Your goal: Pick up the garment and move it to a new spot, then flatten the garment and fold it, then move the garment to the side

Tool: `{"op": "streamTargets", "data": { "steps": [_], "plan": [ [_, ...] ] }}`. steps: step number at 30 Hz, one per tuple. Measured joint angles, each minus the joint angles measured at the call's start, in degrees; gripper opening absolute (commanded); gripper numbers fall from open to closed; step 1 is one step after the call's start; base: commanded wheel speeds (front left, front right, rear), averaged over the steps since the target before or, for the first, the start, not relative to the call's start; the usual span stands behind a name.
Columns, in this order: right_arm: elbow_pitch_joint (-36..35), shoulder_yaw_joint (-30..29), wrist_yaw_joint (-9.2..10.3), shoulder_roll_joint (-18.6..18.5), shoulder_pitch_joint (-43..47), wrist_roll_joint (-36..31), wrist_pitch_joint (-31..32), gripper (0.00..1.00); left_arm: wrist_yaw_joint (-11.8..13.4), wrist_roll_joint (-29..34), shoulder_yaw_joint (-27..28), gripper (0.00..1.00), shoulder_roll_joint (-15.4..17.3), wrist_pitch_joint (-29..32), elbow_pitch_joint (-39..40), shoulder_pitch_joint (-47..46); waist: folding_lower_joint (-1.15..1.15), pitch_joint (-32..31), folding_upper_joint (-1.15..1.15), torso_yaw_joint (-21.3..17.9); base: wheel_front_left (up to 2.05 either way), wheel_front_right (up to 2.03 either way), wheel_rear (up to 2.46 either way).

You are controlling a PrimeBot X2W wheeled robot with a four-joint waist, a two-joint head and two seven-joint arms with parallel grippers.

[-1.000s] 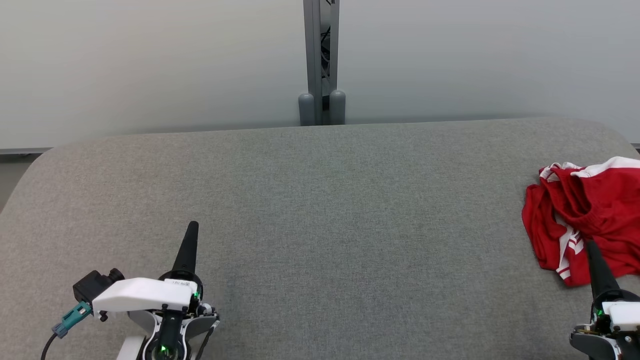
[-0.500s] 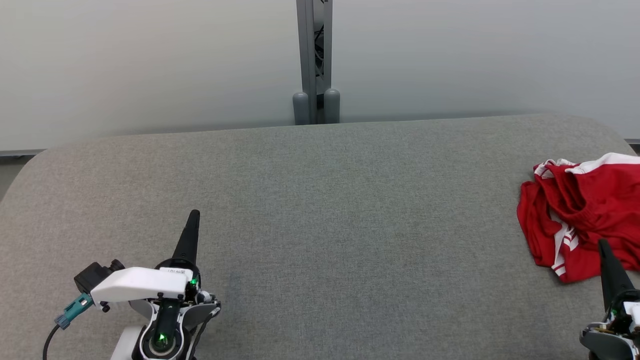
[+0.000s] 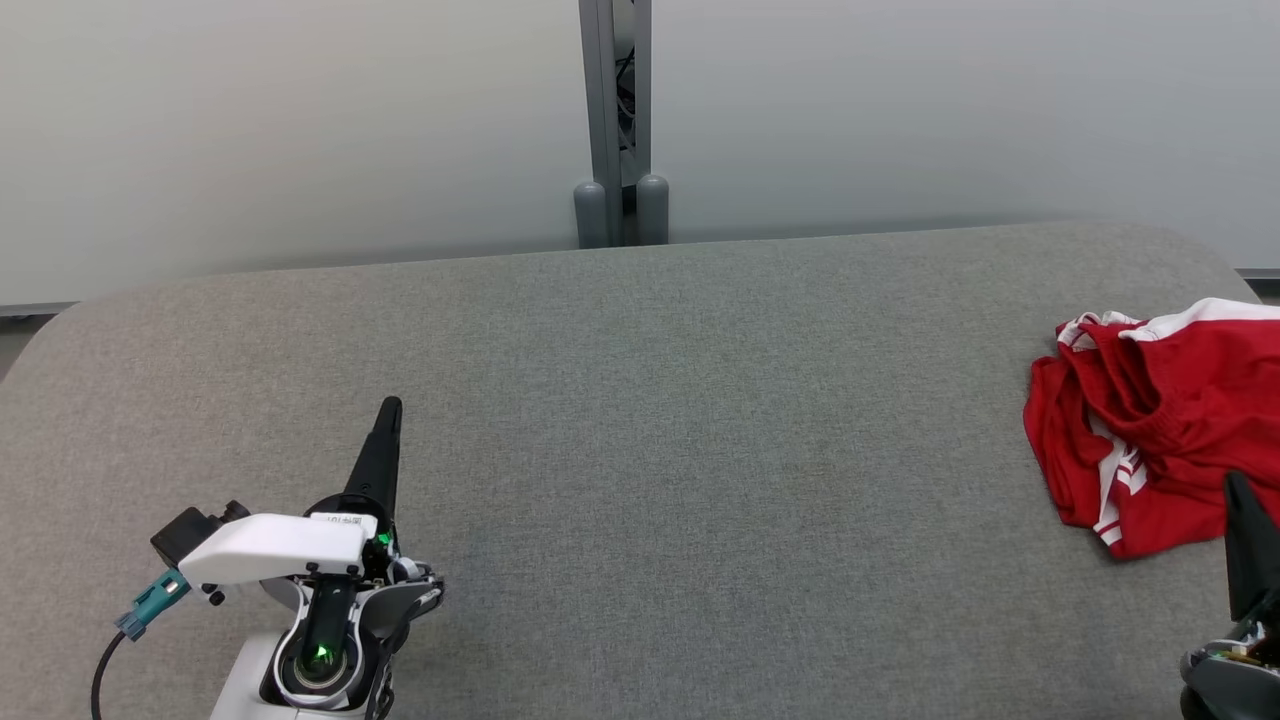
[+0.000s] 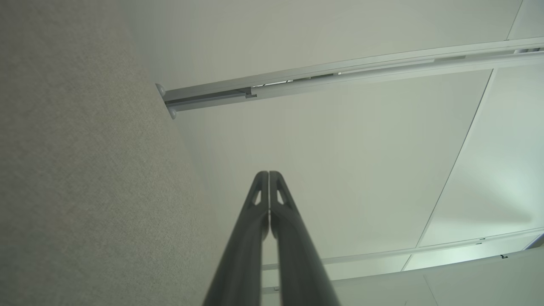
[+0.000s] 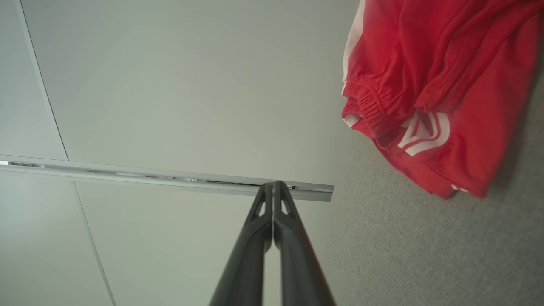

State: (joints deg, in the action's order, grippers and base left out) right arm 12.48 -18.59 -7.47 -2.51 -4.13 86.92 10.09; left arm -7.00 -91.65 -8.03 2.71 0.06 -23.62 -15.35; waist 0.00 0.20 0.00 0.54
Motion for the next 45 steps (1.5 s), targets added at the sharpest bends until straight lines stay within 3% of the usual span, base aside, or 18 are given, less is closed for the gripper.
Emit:
{"op": "streamTargets", "data": {
  "steps": [11,45],
  "plan": [
    [-0.51,-1.57,0.00,-0.05,0.04,4.58,1.26,0.00,-0.43,-3.78,-0.15,0.00,0.03,0.87,-0.55,-1.35,0.00,0.19,0.00,-0.60,0.00,0.00,0.00],
    [-0.53,-1.60,0.00,-0.07,0.05,4.61,1.48,0.00,-0.43,-3.80,-0.18,0.00,0.03,0.91,-0.57,-1.48,0.00,0.19,0.00,-0.61,0.00,0.00,0.00]
  ]
}}
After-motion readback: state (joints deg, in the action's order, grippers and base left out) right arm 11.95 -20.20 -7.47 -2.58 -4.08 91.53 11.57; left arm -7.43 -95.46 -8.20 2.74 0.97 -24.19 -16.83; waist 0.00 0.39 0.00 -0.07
